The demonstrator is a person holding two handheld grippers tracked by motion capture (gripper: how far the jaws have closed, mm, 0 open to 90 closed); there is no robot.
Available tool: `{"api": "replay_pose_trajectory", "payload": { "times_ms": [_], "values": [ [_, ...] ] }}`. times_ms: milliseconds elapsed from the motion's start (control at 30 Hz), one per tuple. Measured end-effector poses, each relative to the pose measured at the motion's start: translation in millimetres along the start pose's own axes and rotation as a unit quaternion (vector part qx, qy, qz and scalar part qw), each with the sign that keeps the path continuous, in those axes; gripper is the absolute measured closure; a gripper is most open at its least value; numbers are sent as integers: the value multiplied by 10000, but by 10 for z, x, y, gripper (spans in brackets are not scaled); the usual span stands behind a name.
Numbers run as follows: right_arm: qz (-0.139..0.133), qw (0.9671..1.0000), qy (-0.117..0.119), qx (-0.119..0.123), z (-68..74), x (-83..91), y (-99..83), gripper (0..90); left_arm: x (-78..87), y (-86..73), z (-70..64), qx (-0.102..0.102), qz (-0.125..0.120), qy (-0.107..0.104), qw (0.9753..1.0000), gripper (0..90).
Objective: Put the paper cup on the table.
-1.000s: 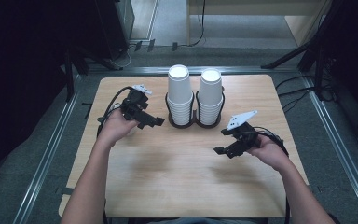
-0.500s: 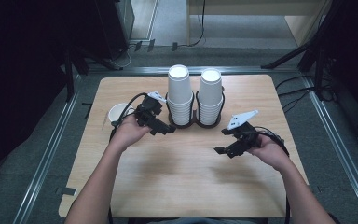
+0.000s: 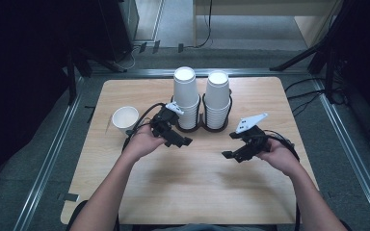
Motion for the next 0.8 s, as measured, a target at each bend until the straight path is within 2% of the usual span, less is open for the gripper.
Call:
{"api": "replay_pose_trajectory", "payload": {
  "times_ms": [133, 300, 433, 800],
  "values": [
    [11, 10000, 4, -6, 5, 2, 1, 187, -67, 2, -68, -105, 100, -51, 9999, 0],
    [14, 10000, 3, 24, 8, -1, 5, 187, -126, 3, -146, -161, 63, -86, 9998, 0],
    [30, 10000, 6, 24, 12, -8, 4, 187, -174, -4, -197, -243, 145, -137, 9995, 0],
    [29, 10000, 2, 52, 13, -13, 3, 187, -207, -9, -214, -279, 205, -177, 9992, 0]
  ]
}}
Point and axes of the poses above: each handheld gripper's, and its own axes: x roughly backward along the jaws, y roughly out of its top, z roughly to its left, the point moved 3 cm from there along -x, roughly forward along the jaws, and after that the axes turned 13 degrees about x, right-handed, at the moved point
